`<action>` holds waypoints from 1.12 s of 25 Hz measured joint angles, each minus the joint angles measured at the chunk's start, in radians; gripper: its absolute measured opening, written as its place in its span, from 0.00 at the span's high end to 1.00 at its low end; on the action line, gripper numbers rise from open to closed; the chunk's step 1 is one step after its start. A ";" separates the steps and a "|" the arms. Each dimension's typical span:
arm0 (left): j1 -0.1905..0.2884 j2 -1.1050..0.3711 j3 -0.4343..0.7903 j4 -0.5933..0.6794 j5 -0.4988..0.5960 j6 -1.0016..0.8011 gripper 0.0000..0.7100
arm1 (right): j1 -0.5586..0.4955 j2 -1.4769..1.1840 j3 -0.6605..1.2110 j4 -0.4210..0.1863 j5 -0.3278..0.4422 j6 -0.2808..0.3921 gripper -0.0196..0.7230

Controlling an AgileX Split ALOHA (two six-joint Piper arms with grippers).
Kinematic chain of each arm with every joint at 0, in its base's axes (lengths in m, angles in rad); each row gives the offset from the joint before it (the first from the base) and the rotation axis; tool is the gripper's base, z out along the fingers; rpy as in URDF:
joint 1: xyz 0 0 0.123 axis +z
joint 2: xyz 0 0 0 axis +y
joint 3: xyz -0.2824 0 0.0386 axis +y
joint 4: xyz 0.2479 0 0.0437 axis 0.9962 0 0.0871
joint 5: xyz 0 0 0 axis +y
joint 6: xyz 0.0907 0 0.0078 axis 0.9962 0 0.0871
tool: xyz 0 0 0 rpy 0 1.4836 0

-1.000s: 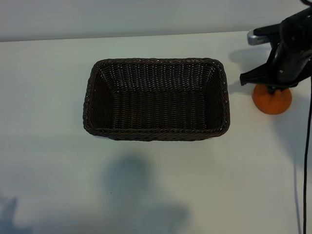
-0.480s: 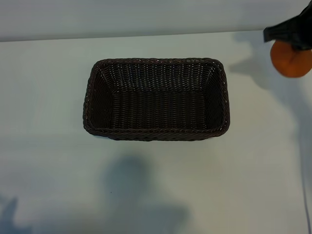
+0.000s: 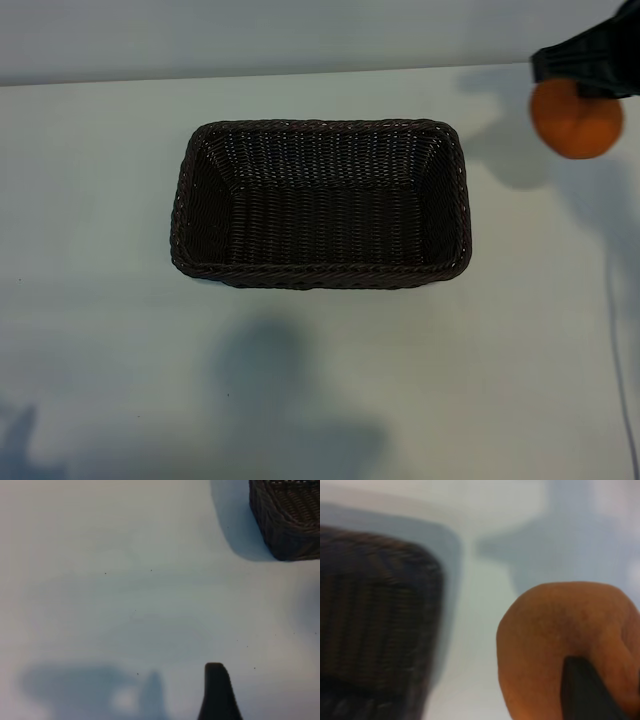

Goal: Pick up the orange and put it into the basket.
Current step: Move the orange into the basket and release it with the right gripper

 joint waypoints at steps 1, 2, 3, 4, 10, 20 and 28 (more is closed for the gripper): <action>0.000 0.000 0.000 0.000 0.000 0.000 0.32 | 0.026 0.000 -0.003 0.000 0.000 -0.007 0.83; 0.000 0.000 0.000 0.000 0.000 0.000 0.32 | 0.055 0.000 -0.007 0.000 -0.002 -0.011 0.83; 0.000 0.000 0.000 0.000 0.000 0.000 0.32 | 0.082 0.000 -0.014 0.008 -0.002 -0.014 0.83; 0.000 0.000 0.000 0.000 0.000 0.000 0.32 | 0.115 0.003 -0.022 0.015 -0.004 -0.016 0.83; 0.000 0.000 0.000 0.000 0.000 0.000 0.32 | 0.267 0.080 -0.121 0.023 -0.004 -0.020 0.83; 0.000 0.000 0.000 0.000 0.000 0.002 0.32 | 0.319 0.269 -0.259 0.023 0.025 -0.019 0.83; 0.000 0.000 0.000 0.000 0.000 0.002 0.32 | 0.319 0.446 -0.262 0.050 0.021 -0.045 0.83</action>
